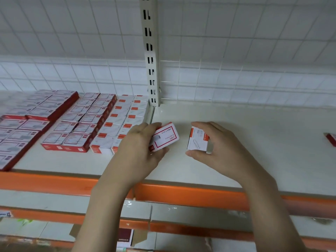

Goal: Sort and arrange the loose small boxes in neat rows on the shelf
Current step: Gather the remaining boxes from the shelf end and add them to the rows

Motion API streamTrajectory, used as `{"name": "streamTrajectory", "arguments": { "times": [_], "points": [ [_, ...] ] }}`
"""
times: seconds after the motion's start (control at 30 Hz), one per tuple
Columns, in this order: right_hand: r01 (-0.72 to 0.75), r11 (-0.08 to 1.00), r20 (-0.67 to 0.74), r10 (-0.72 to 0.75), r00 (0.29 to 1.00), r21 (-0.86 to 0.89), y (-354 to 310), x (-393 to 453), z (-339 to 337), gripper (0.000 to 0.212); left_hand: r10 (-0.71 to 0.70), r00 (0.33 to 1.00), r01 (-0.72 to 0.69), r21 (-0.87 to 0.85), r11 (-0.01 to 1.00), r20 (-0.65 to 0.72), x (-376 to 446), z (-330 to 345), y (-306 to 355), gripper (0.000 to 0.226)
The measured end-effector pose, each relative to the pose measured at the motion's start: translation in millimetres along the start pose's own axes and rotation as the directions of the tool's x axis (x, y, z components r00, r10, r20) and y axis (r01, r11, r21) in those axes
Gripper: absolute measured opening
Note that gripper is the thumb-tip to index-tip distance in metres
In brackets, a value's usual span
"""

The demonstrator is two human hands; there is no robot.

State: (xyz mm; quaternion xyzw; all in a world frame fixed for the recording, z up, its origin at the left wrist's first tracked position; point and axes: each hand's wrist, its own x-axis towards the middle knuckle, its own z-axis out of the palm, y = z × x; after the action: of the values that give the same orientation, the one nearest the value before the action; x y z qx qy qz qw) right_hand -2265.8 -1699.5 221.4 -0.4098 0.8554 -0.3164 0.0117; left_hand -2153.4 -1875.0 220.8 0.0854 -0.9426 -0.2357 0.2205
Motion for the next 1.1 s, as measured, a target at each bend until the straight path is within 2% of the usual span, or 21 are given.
{"name": "streamTrajectory", "arguments": {
  "times": [0.07, 0.13, 0.27, 0.5, 0.6, 0.7, 0.8, 0.87, 0.97, 1.03, 1.1],
  "points": [
    [-0.014, 1.000, -0.026, 0.014, 1.000, 0.001, -14.5, 8.4, 12.7, 0.061, 0.031, 0.999, -0.031, -0.029, 0.999, 0.007, -0.6, -15.1, -16.6, 0.074],
    [-0.031, 0.999, -0.041, 0.032, 0.999, 0.008, -33.0, 16.9, 25.9, 0.061, 0.059, 0.998, -0.059, -0.035, 0.998, 0.013, -3.6, -33.1, -34.1, 0.080],
    [-0.051, 0.999, -0.060, 0.051, 0.997, 0.011, -72.6, 30.5, 55.3, 0.061, 0.071, 0.997, -0.070, 0.062, 0.996, -0.023, -13.0, -69.3, -77.1, 0.065],
    [-0.073, 0.997, -0.034, 0.073, 0.997, -0.018, -120.5, 30.4, 88.7, 0.060, 0.052, 0.998, -0.051, 0.034, 0.998, -0.026, -23.9, -96.3, -126.7, 0.059],
    [-0.064, 0.998, -0.010, 0.064, 0.998, -0.013, -128.9, 29.6, 96.7, 0.062, 0.010, 0.999, -0.014, -0.080, 0.997, -0.047, -30.1, -100.0, -134.0, 0.053],
    [-0.039, 0.999, 0.048, 0.039, 0.998, 0.004, -134.1, 28.0, 100.4, 0.062, 0.034, 0.997, -0.047, -0.217, 0.975, -0.063, -32.1, -102.7, -139.1, 0.054],
    [-0.039, 0.999, 0.088, 0.040, 0.995, -0.015, -136.9, 26.0, 100.7, 0.061, 0.056, 0.996, -0.070, -0.204, 0.977, -0.072, -32.3, -103.3, -142.4, 0.054],
    [-0.028, 1.000, 0.085, 0.028, 0.996, -0.003, -137.9, 23.9, 100.1, 0.061, 0.007, 1.000, -0.014, -0.277, 0.961, -0.028, -33.4, -103.8, -142.2, 0.068],
    [-0.033, 0.999, 0.085, 0.030, 0.996, 0.036, -137.2, 20.2, 100.9, 0.061, -0.049, 0.991, 0.100, -0.443, 0.891, 0.126, -37.2, -102.9, -142.1, 0.096],
    [-0.045, 0.998, 0.099, 0.040, 0.994, 0.048, -137.6, 18.2, 100.4, 0.063, -0.048, 0.981, 0.134, -0.473, 0.871, 0.190, -40.7, -99.7, -141.7, 0.100],
    [-0.048, 0.997, 0.114, 0.040, 0.993, 0.062, -138.4, 15.6, 99.7, 0.064, -0.030, 0.985, 0.107, -0.474, 0.874, 0.168, -43.5, -96.3, -139.3, 0.089]
  ]
}}
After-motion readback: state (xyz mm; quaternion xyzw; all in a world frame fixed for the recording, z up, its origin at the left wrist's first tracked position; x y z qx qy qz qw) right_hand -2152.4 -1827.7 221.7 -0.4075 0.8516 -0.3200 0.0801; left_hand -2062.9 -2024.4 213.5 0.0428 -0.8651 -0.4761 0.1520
